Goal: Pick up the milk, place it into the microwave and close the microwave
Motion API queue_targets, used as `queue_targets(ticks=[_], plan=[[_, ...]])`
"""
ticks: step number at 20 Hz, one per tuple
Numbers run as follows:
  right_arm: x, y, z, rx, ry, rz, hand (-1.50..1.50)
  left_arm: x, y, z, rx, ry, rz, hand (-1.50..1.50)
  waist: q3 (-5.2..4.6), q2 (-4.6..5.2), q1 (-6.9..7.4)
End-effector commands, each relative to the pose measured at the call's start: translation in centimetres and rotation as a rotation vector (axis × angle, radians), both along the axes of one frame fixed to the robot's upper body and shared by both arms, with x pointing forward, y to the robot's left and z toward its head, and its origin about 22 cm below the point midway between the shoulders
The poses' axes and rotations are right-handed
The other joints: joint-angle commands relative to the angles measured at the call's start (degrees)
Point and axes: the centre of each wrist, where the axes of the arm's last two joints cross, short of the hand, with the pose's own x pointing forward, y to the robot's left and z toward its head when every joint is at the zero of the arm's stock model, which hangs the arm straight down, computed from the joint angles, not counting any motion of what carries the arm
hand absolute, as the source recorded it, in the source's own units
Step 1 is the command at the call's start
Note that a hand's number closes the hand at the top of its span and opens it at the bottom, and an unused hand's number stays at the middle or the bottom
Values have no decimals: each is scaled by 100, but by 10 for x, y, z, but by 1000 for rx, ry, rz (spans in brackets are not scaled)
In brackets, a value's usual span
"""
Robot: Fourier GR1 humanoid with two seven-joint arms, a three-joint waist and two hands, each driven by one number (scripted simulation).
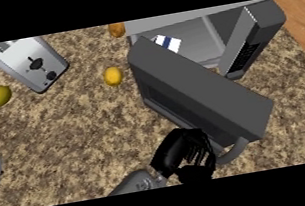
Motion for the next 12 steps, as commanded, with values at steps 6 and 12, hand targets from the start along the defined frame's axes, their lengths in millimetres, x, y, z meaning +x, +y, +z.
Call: queue_targets(ticks=[6, 12], plan=[[18, 9, 33, -9, -84, 106, -150, 28, -16, 36, -167, -40, 157, 150, -45, 135, -507], [25, 7, 46, 11, -126, 128, -150, 48, -19, 58, -288, -134, 247, -150, -31, 212, -756]])
